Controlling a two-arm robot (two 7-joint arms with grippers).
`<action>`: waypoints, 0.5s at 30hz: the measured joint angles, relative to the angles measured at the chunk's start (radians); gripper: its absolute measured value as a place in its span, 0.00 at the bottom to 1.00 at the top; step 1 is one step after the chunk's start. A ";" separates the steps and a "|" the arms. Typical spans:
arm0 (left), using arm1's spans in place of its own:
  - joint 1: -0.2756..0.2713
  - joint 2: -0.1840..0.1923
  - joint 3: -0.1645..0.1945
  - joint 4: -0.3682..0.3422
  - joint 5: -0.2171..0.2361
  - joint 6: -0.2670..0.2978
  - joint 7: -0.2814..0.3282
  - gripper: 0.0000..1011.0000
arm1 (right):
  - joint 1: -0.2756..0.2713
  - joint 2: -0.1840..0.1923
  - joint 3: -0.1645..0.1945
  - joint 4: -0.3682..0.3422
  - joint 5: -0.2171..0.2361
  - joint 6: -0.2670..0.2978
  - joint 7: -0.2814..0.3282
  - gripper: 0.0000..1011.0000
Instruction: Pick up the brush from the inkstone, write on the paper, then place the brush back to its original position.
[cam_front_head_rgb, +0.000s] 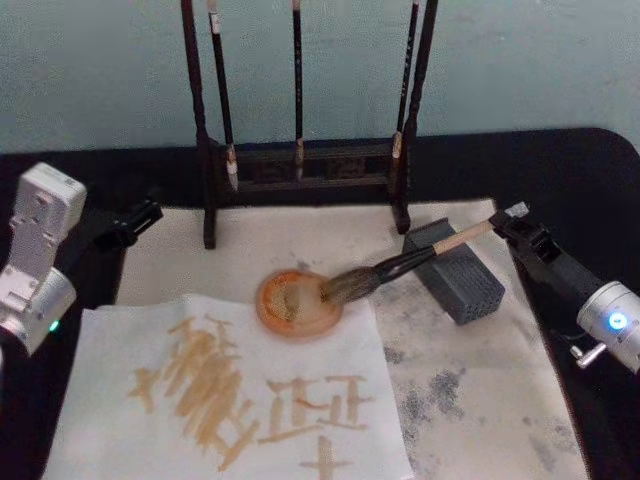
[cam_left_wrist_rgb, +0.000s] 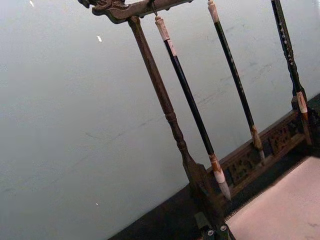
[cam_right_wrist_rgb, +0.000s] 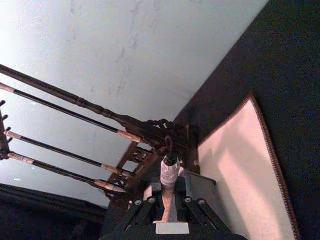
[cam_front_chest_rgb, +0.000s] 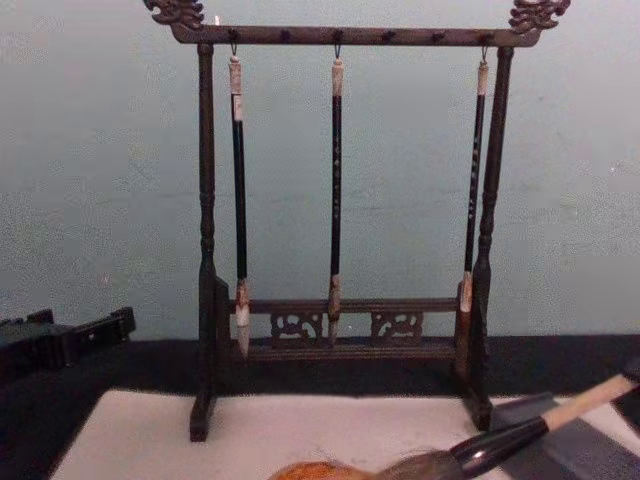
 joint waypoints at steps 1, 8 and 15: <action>0.000 0.000 0.000 0.000 0.000 0.000 0.000 0.99 | 0.002 0.002 -0.003 -0.001 0.004 -0.004 0.004 0.15; 0.000 0.000 0.000 0.000 0.000 0.000 0.000 0.99 | 0.005 0.016 -0.018 -0.025 0.019 -0.013 0.023 0.15; 0.000 0.000 0.000 0.000 0.000 0.000 0.000 0.99 | 0.004 0.028 -0.024 -0.055 0.040 -0.024 0.041 0.15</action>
